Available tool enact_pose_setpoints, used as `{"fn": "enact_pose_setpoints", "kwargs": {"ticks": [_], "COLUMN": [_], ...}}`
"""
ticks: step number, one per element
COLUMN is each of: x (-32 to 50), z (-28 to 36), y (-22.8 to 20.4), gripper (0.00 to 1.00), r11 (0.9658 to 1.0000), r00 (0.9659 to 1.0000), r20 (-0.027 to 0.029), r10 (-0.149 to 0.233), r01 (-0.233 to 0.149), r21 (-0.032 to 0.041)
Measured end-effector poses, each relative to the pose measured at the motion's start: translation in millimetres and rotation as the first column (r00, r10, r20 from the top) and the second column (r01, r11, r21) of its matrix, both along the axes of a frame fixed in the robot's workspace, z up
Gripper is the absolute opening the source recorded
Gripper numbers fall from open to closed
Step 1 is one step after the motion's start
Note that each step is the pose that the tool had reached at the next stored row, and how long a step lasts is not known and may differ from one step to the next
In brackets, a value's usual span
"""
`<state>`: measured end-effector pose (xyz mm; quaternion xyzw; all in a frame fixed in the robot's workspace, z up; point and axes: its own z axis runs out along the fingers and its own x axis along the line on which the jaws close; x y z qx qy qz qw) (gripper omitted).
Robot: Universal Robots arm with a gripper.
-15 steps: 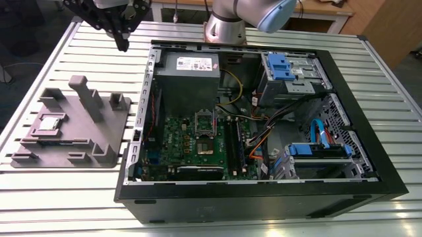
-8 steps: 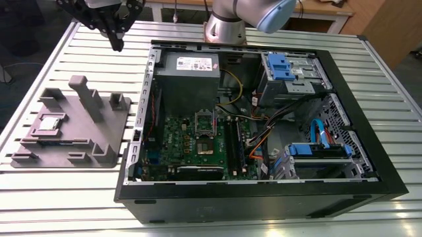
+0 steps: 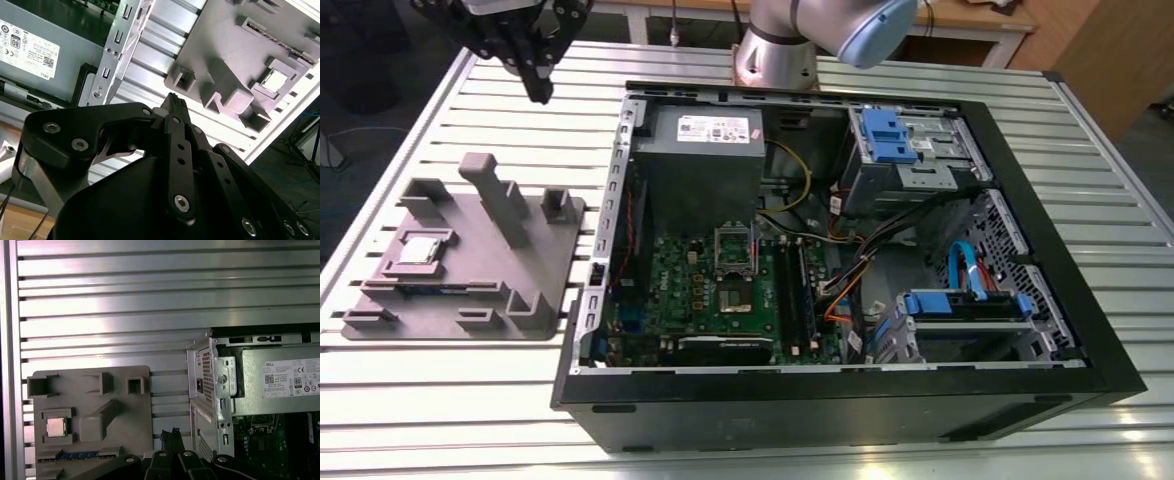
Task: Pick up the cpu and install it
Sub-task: 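Reach for the cpu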
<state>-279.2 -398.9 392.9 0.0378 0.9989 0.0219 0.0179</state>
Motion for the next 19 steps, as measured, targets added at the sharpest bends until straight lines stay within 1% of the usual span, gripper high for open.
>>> {"fn": "enact_pose_setpoints", "kwargs": {"ticks": [19], "x": [-33.9], "z": [-0.5], "y": [0.0], "gripper": [0.1], "r11": [1.0], "r00": [1.0], "r20": [0.0016], "r10": [0.0], "r01": [0.0], "r21": [0.0001]}}
